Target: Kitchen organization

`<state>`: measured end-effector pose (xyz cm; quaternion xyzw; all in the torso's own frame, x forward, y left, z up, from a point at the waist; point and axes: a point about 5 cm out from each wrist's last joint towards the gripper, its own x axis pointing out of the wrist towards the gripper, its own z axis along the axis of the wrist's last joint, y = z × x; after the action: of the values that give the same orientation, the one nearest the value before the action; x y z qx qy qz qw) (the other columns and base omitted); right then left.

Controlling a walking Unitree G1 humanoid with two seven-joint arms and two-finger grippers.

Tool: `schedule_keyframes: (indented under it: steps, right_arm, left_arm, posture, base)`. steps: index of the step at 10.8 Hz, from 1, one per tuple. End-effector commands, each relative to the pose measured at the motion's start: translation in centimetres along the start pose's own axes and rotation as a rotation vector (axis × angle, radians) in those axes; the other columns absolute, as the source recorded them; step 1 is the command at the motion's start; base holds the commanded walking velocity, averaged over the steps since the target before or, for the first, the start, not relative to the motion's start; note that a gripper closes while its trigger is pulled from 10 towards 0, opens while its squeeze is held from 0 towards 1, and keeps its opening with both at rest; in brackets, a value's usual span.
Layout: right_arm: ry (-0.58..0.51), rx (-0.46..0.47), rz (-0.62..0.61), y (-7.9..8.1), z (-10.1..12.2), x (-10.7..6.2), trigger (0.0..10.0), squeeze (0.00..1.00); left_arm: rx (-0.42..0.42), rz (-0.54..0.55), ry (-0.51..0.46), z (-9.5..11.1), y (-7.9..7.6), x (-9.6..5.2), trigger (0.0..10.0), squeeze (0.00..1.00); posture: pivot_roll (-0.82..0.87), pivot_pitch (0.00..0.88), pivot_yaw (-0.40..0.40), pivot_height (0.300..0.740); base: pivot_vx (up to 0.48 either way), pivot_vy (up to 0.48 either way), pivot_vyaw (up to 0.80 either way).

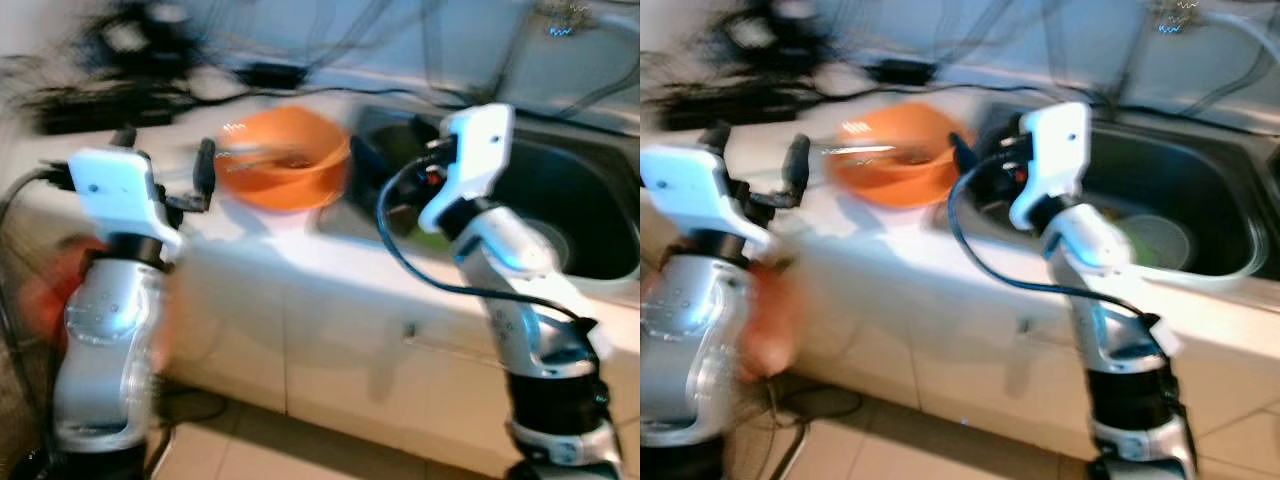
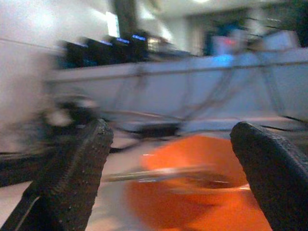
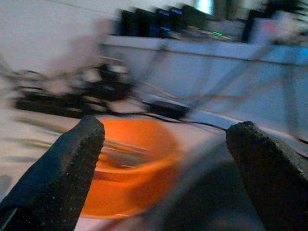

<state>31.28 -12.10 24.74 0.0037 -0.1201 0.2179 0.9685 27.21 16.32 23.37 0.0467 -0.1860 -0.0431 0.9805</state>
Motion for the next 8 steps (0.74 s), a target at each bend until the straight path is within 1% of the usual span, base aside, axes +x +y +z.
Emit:
schedule_keyframes:
  steps: [1,3,6,8]
  right_arm:
    - [-0.014,0.000,-0.006,0.1,0.2,0.0,10.0,0.00]
    - [-0.010,-0.001,-0.011,0.2,0.1,-0.2,10.0,0.00]
    - [-0.001,-0.001,-0.041,0.1,0.0,-1.0,10.0,0.00]
    - [0.010,0.000,-0.095,-0.1,-0.5,-2.1,10.0,0.00]
  left_arm:
    - [0.013,0.020,-0.013,0.4,0.6,-0.3,10.0,0.00]
    - [0.019,0.012,-0.011,0.5,0.3,-0.6,10.0,0.00]
    - [0.015,0.018,0.009,0.7,0.2,-1.3,10.0,0.00]
    - [0.022,0.029,0.036,0.5,0.2,-2.0,10.0,0.00]
  posture:
    - [0.08,0.095,-0.014,0.740]
    - [0.08,0.112,-0.019,0.740]
    - [0.07,0.170,-0.033,0.740]
    - [0.07,0.209,-0.041,0.740]
  base:
    - [0.000,0.000,0.00]
    - [0.000,0.000,0.00]
    - [0.000,0.000,0.00]
    - [0.000,0.000,0.00]
